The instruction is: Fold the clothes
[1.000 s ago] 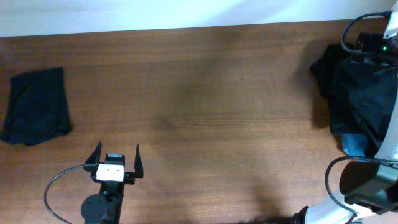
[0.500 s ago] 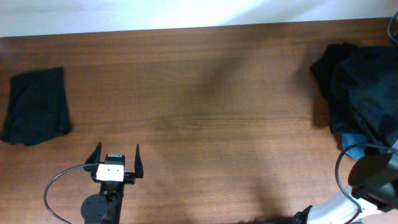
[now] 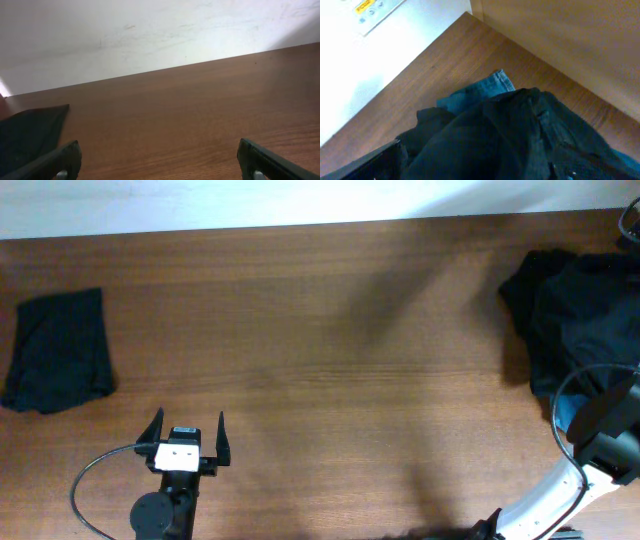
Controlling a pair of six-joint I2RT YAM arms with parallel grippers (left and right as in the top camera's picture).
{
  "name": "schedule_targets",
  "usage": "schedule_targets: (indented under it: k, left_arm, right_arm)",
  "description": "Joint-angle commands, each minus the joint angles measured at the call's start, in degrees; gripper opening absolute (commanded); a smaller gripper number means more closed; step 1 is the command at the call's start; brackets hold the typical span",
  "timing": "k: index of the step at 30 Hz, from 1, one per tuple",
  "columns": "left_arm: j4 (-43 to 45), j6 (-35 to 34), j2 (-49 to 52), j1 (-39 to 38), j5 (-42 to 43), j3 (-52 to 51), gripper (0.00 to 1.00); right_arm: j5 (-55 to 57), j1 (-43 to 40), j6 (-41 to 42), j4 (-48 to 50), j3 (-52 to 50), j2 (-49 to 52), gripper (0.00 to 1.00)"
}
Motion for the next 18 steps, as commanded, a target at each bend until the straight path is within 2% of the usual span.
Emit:
schedule_targets:
  k: [1,16,18]
  left_arm:
    - [-0.04,1.14,-0.48,0.2,-0.39,-0.39,0.99]
    - [-0.04,1.14,-0.5,0.2,-0.39,-0.39,0.99]
    - [-0.04,1.14,-0.5,0.2,-0.39,-0.39,0.99]
  right_arm:
    - [-0.96,-2.12,5.81,0.72,0.92,0.85,0.98]
    - [-4.15,-4.37,5.49,-2.78,0.87,3.69,0.95]
    - [-4.13,-4.37,3.19,-3.34,0.9,3.65,0.93]
